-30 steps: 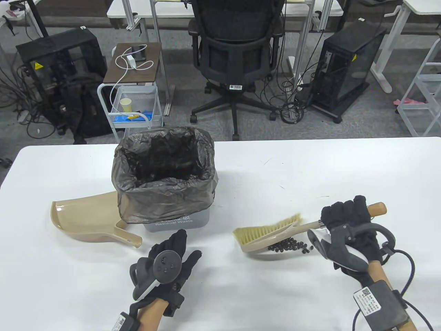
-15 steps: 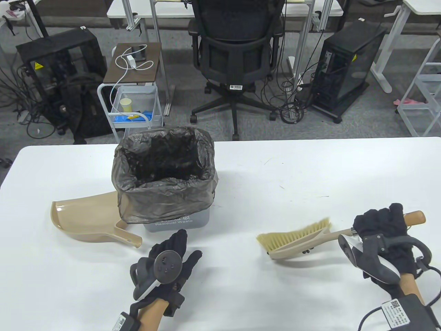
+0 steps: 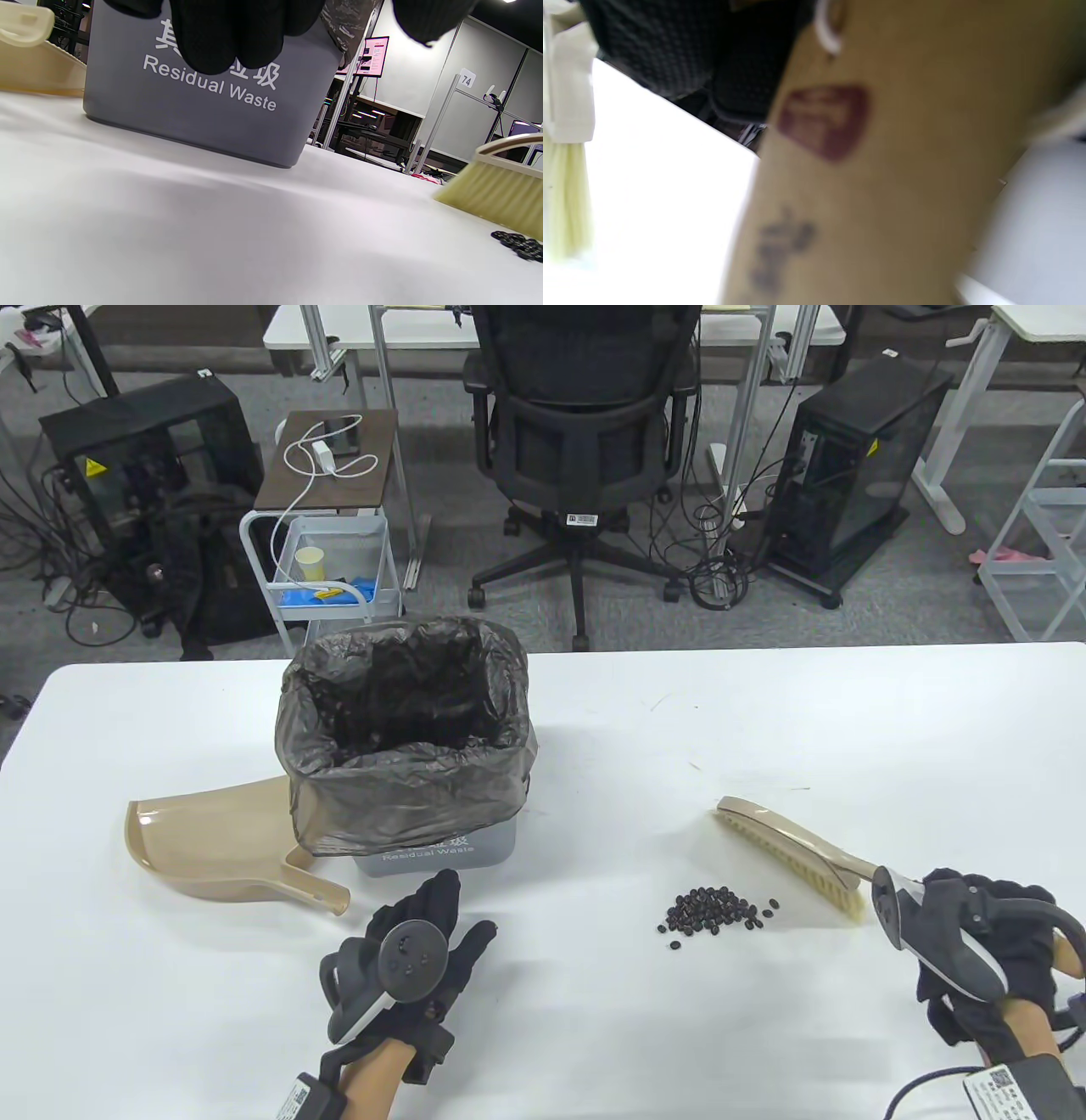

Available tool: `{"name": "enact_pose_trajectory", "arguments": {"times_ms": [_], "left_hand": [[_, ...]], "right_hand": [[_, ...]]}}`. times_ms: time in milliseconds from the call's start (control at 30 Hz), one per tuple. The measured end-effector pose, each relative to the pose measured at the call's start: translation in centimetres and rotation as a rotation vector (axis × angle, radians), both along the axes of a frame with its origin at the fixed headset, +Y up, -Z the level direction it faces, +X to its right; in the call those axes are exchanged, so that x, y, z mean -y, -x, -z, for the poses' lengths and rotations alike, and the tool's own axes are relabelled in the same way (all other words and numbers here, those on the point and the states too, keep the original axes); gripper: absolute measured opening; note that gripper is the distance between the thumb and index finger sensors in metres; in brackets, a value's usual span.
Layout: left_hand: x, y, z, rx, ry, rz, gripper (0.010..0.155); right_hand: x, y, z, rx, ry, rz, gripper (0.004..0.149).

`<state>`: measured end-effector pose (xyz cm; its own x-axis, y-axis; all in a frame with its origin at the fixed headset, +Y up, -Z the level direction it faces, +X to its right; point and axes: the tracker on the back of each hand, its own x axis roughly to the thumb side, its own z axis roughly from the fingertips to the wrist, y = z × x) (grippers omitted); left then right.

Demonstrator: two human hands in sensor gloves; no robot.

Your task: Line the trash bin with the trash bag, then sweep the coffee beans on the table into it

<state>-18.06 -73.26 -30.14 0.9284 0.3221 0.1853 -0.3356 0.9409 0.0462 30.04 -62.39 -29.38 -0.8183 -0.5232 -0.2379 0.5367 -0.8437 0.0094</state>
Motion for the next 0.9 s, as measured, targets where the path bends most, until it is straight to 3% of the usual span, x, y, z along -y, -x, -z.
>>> {"name": "enact_pose_trajectory", "arguments": {"times_ms": [267,433,567,767,900], "left_hand": [[0.0,0.1,0.0,-0.002,0.001,-0.002,0.076],[0.0,0.1,0.0,0.001,-0.001,-0.002,0.076],[-0.1,0.1,0.0,-0.001,-0.004,-0.010,0.076],[-0.1,0.2,0.0,-0.003,-0.003,-0.010,0.076],[-0.1,0.2,0.0,-0.005,-0.002,-0.008,0.076]], "right_hand": [[-0.7,4.5,-0.4,-0.026,0.089,0.004,0.052],[-0.7,6.2,-0.4,-0.035,0.084,-0.029,0.053],[-1.3,6.1,-0.3,0.001,0.064,-0.011,0.054],[-2.6,3.5,0.6,0.111,-0.028,0.158,0.056],[-1.9,2.8,1.0,0.139,-0.128,0.251,0.058]]}}
